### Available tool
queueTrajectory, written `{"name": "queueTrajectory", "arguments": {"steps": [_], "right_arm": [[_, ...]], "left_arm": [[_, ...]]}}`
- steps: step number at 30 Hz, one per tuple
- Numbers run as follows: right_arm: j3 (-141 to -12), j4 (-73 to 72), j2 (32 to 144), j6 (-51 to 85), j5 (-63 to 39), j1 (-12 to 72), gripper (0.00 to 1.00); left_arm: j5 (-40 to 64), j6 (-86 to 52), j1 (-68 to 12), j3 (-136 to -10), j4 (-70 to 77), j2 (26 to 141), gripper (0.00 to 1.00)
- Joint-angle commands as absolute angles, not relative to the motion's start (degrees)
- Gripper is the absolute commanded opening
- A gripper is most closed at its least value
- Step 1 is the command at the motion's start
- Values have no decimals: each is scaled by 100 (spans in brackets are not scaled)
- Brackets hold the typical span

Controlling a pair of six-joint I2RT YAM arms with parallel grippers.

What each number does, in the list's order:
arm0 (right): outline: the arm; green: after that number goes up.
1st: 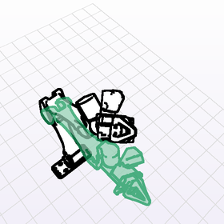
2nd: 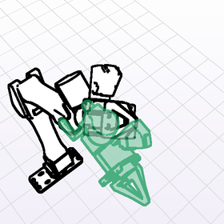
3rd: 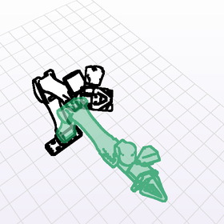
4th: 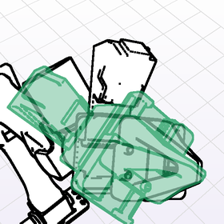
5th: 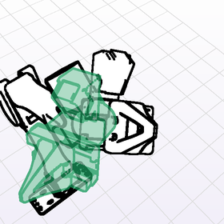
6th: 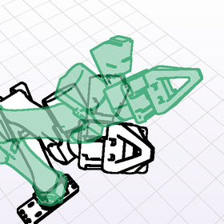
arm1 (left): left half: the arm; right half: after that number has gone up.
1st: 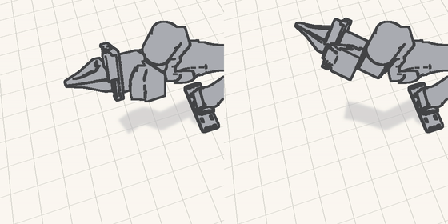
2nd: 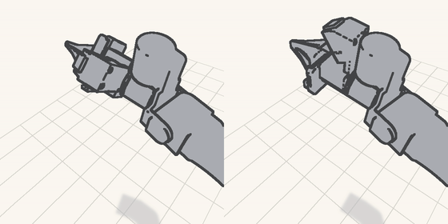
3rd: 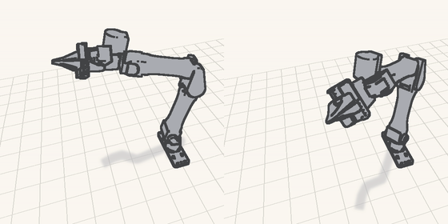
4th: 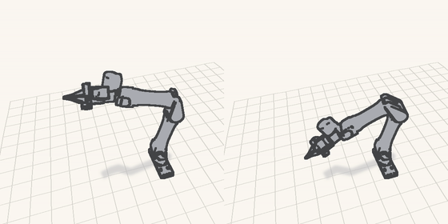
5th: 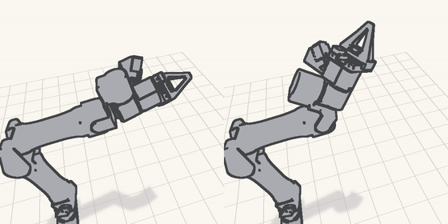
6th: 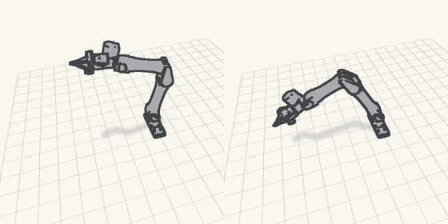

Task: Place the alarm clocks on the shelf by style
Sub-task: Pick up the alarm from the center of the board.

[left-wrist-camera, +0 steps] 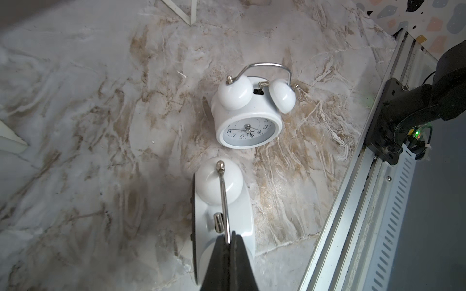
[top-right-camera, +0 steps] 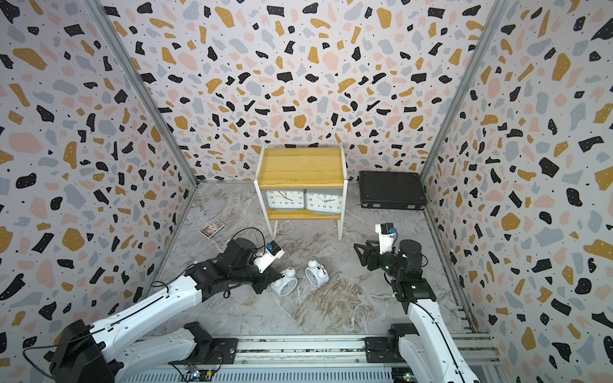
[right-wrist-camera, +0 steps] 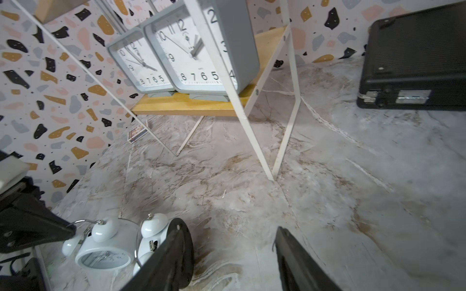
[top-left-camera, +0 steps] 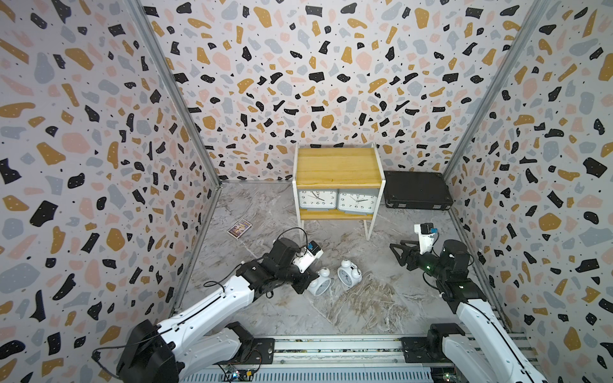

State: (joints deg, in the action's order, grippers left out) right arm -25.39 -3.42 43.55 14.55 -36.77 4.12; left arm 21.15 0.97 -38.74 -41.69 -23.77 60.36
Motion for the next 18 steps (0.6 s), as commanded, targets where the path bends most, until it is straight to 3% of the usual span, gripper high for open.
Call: {"name": "queueTrajectory", "arguments": {"steps": [1,6,12,18], "right_arm": [[-2972,-715,4452,1339,-4521,478,61],[-3402,-710,4892,1148,-5364,714,59],[-4318,632,5399,-59,-5629,1436,59],[-5075,1007,6082,-425,-6054,1909,59]], "left_arm": [[2142,581,-3855,-4730,-2646,5969,0],[2704,1149,-3648,-5601,-3298,6391,0],[3663,1943,-3241,-6849,-4290,7298,0],[4190,2684,-3208,-8020,-5102,8014,0]]}}
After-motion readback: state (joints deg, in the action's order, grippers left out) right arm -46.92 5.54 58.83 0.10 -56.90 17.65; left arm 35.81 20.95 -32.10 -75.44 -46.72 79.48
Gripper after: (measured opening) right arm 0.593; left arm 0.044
